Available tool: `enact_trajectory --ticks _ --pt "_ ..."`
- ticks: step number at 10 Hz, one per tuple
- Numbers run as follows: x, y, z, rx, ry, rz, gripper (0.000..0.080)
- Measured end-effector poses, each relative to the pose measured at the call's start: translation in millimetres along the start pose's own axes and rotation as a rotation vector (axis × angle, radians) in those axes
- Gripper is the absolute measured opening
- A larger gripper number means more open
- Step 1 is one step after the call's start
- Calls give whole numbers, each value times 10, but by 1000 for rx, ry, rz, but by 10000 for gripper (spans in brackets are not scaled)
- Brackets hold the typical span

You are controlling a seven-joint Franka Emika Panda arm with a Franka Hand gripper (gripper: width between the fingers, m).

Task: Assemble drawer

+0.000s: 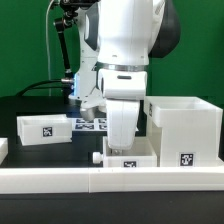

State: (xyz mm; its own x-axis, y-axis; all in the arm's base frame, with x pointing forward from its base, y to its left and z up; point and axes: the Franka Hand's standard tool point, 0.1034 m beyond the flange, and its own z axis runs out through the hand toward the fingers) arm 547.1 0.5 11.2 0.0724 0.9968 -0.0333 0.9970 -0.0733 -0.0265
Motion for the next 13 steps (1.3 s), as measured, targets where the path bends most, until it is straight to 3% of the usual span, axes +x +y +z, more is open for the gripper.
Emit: enact_trajectory --ticks 6,11,13 --pt "9 8 -12 13 -14 -13 41" --pt "8 13 -11 9 -17 -40 41" --pt "-3 11 -17 21 -20 -39 41"
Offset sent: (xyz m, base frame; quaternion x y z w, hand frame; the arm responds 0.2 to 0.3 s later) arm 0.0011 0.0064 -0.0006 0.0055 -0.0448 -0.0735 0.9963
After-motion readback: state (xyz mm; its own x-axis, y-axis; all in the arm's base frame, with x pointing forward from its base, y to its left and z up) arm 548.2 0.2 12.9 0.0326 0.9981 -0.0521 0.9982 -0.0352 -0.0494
